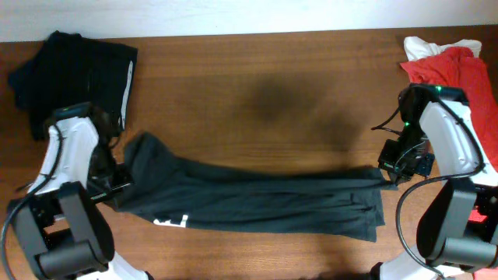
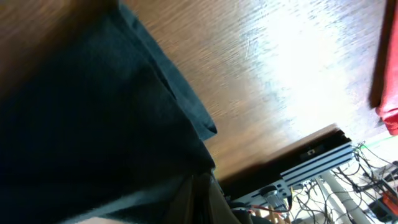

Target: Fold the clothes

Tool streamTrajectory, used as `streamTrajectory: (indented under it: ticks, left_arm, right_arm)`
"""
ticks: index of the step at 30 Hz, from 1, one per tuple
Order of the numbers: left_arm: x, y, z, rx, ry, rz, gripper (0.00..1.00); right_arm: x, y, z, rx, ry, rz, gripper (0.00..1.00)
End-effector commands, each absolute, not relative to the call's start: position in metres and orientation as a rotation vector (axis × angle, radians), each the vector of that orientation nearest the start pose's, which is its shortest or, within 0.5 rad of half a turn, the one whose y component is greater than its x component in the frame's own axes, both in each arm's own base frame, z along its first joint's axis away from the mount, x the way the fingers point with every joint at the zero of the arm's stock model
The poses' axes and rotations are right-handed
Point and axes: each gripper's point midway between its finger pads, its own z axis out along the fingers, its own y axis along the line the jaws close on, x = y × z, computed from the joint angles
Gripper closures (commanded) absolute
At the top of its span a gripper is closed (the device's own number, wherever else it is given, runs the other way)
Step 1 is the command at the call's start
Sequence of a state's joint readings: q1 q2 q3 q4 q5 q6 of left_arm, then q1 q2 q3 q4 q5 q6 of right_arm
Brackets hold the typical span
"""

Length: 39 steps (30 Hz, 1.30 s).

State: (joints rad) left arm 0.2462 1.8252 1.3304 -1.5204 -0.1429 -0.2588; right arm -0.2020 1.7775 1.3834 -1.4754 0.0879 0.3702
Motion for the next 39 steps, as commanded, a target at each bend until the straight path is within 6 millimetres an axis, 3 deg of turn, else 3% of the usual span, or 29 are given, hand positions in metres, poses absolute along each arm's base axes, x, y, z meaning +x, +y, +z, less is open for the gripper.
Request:
streamTrajectory:
  ticks: [1,3,4,6,7,8,11,15,18,20,22,25,27,29,31,37,38,39]
  left_arm:
    - [0.209,0.083,0.088,-0.941,3.442,0.211,0.99]
    - [0.209,0.082,0.088,-0.942,3.442,0.210,0.99]
    - [0.208,0.081,0.088,-0.944,3.448,0.197,0.99]
    - [0.206,0.080,0.089,-0.948,3.458,0.191,0.85]
    - [0.206,0.080,0.089,-0.948,3.459,0.190,0.80]
    - [0.206,0.080,0.089,-0.947,3.458,0.191,0.73]
    - [0.211,0.081,0.092,-0.944,3.441,0.190,0.72]
    - [0.234,0.076,0.124,-0.914,3.384,0.086,0.73]
    - [0.260,0.026,0.139,-0.574,3.358,-0.250,0.73]
    - [0.265,-0.002,0.139,-0.367,3.373,-0.235,0.72]
    - [0.268,-0.024,0.135,-0.227,3.373,-0.219,0.69]
    - [0.269,-0.053,0.130,-0.040,3.370,-0.198,0.34]
    - [0.269,-0.065,0.128,0.029,3.362,-0.191,0.01]
    - [0.276,-0.073,0.126,0.074,3.327,-0.194,0.01]
    - [0.284,-0.075,0.124,0.084,3.290,-0.199,0.01]
    - [0.289,-0.076,0.123,0.087,3.271,-0.202,0.01]
    - [0.288,-0.076,0.123,0.087,3.273,-0.202,0.01]
    - [0.288,-0.076,0.121,0.086,3.274,-0.202,0.01]
  right_arm:
    - [0.242,-0.070,0.099,0.959,3.275,-0.243,0.96]
    - [0.241,-0.070,0.100,0.959,3.280,-0.244,0.75]
    - [0.238,-0.069,0.101,0.964,3.295,-0.239,0.46]
    - [0.236,-0.066,0.101,0.969,3.306,-0.224,0.06]
    - [0.236,-0.066,0.101,0.968,3.306,-0.224,0.01]
    - [0.236,-0.067,0.101,0.968,3.305,-0.224,0.01]
    - [0.239,-0.067,0.100,0.966,3.291,-0.216,0.01]
    - [0.250,-0.066,0.097,0.948,3.257,-0.177,0.01]
    - [0.256,-0.066,0.095,0.946,3.232,-0.164,0.01]
    - [0.257,-0.057,0.095,0.952,3.241,-0.067,0.01]
    - [0.260,-0.039,0.092,0.802,3.285,0.128,0.01]
    - [0.251,-0.045,0.081,0.816,3.298,0.202,0.01]
    - [0.249,-0.043,0.074,0.911,3.252,0.414,0.01]
    - [0.239,-0.042,0.064,0.944,3.234,0.564,0.01]
    - [0.224,-0.042,0.049,0.997,3.247,0.585,0.01]
    - [0.208,-0.009,0.022,0.981,3.243,0.761,0.01]
    - [0.205,-0.007,0.019,0.974,3.253,0.762,0.05]
    - [0.202,-0.004,0.017,0.966,3.263,0.763,0.22]
